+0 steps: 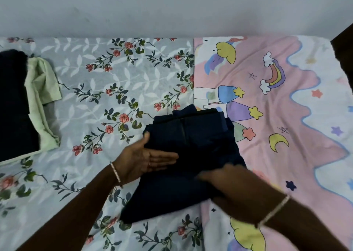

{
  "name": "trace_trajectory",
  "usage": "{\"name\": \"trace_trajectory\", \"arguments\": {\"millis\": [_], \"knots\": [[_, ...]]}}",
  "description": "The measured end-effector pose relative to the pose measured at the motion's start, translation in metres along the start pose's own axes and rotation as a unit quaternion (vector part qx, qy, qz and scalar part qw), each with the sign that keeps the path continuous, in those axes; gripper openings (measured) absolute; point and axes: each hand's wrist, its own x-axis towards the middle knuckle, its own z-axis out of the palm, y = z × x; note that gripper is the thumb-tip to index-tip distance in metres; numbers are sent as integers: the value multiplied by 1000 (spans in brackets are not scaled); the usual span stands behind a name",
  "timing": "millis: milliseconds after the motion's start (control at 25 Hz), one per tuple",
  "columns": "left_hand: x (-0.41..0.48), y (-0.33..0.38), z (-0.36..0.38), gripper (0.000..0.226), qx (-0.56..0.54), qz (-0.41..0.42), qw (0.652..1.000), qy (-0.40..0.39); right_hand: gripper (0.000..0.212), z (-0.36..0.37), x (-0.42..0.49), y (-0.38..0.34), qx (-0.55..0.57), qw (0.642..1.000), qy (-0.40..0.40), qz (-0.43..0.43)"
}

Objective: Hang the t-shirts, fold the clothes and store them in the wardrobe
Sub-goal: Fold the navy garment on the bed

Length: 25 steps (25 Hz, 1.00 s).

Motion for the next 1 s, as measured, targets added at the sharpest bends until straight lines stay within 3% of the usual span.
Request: {"name": "trace_trajectory", "arguments": {"millis": [80,200,320,400,480,600,840,1000], "knots": [[-18,-4,-11,111,-73,33,996,32,35,-31,13,12,20,1000,22,3],[-34,-16,-8,111,-137,102,976,138,33,-75,42,26,35,997,63,8],[-32,-33,3,107,15,196,952,234,35,-102,85,49,17,995,90,36],[-21,-41,14,80,115,227,926,279,37,-107,117,67,-3,991,121,56],[-4,-42,24,48,150,224,875,403,44,-102,141,80,-34,985,144,89],[22,-31,36,46,223,188,776,559,54,-87,157,94,-74,973,174,135],[44,-22,28,59,254,113,732,622,70,-75,163,139,33,959,237,149],[46,-19,30,56,239,123,732,626,70,-59,171,165,98,934,280,201]]}}
